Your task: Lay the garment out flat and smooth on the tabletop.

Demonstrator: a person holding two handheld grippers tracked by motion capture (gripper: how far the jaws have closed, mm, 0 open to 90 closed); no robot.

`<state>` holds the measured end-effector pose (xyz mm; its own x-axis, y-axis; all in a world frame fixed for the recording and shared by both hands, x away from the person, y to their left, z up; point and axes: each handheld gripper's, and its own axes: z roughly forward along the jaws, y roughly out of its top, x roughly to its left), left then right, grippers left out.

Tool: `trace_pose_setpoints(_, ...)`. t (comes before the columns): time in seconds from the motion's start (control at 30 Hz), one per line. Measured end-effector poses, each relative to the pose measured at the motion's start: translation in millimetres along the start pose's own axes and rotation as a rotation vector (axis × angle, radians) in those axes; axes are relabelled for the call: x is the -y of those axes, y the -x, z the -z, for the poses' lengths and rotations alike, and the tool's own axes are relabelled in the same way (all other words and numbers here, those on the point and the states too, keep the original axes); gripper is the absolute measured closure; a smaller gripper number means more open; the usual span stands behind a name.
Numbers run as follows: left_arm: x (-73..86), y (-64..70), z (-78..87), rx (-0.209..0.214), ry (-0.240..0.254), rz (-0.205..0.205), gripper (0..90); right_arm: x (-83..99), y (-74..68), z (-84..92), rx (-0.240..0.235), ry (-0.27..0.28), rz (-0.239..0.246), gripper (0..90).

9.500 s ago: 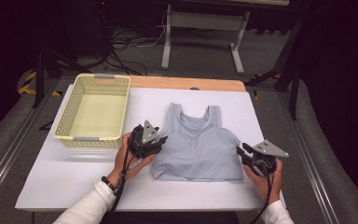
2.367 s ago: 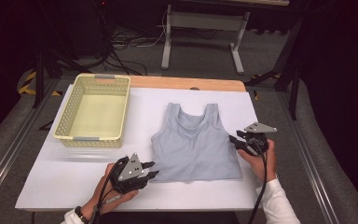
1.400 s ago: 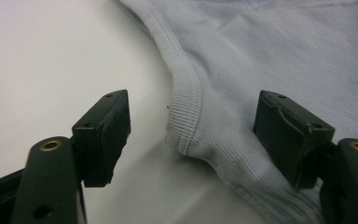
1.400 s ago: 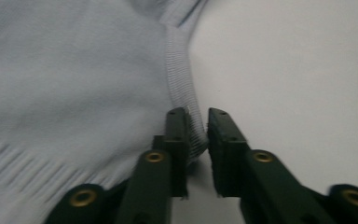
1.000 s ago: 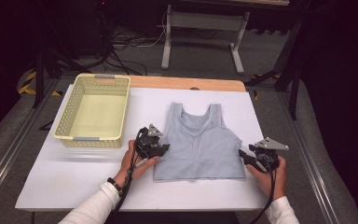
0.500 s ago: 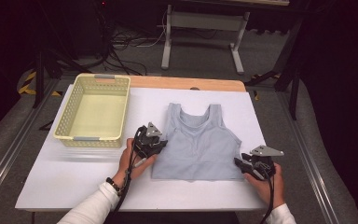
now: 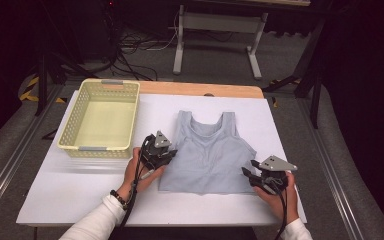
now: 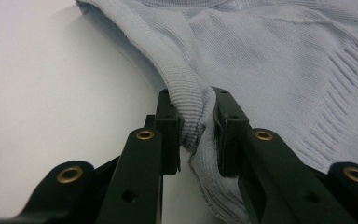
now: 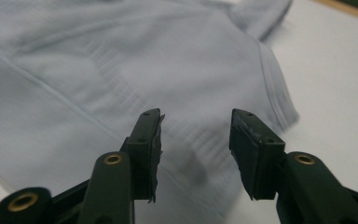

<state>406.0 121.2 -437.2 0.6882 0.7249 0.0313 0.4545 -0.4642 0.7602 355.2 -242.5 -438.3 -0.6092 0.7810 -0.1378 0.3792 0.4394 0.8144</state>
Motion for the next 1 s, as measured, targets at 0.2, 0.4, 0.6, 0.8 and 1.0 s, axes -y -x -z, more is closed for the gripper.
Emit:
trace_pose_setpoints(0.2,0.5,-0.4,-0.1,0.007,0.005,-0.003,75.3,-14.3,-26.8,-4.4,-0.099,0.083,0.036,49.8)
trace_pose_setpoints(0.4,0.6,-0.8,0.4,0.009,0.006,-0.01,75.3,-26.3,-55.4,-17.4,-0.153,0.099,0.091,44.6)
trace_pose_setpoints(0.6,1.2,-1.5,-0.3,0.013,0.0,-0.015,75.3,-35.2,-83.1,-30.0,-0.211,0.098,0.143,39.9)
trace_pose_setpoints(0.8,1.7,-1.3,0.6,0.017,0.003,-0.018,75.3,-44.2,-113.7,-42.2,-0.268,0.094,0.205,36.2)
trace_pose_setpoints(1.0,2.2,-0.7,2.5,0.018,0.009,-0.026,75.3,-48.9,-138.8,-51.3,-0.316,0.089,0.257,29.9)
